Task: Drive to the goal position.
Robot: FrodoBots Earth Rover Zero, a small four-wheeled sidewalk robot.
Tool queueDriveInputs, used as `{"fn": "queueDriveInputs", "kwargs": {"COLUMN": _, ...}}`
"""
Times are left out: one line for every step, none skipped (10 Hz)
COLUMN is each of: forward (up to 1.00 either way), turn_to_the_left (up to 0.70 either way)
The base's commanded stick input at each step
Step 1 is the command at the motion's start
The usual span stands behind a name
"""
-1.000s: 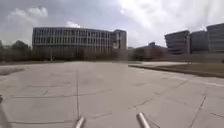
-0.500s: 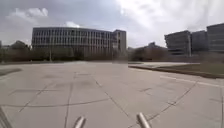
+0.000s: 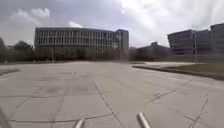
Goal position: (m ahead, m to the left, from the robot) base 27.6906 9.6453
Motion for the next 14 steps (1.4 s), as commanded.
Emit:
{"fn": "queueDriveInputs", "kwargs": {"forward": 1.0, "turn_to_the_left": 0.0}}
{"fn": "queueDriveInputs", "kwargs": {"forward": 1.0, "turn_to_the_left": 0.0}}
{"fn": "queueDriveInputs", "kwargs": {"forward": 1.0, "turn_to_the_left": 0.0}}
{"fn": "queueDriveInputs", "kwargs": {"forward": 1.0, "turn_to_the_left": 0.0}}
{"fn": "queueDriveInputs", "kwargs": {"forward": 1.0, "turn_to_the_left": 0.02}}
{"fn": "queueDriveInputs", "kwargs": {"forward": 1.0, "turn_to_the_left": 0.18}}
{"fn": "queueDriveInputs", "kwargs": {"forward": 1.0, "turn_to_the_left": 0.27}}
{"fn": "queueDriveInputs", "kwargs": {"forward": 1.0, "turn_to_the_left": 0.27}}
{"fn": "queueDriveInputs", "kwargs": {"forward": 1.0, "turn_to_the_left": 0.27}}
{"fn": "queueDriveInputs", "kwargs": {"forward": 1.0, "turn_to_the_left": 0.27}}
{"fn": "queueDriveInputs", "kwargs": {"forward": 1.0, "turn_to_the_left": 0.0}}
{"fn": "queueDriveInputs", "kwargs": {"forward": 1.0, "turn_to_the_left": 0.0}}
{"fn": "queueDriveInputs", "kwargs": {"forward": 1.0, "turn_to_the_left": 0.0}}
{"fn": "queueDriveInputs", "kwargs": {"forward": 1.0, "turn_to_the_left": 0.0}}
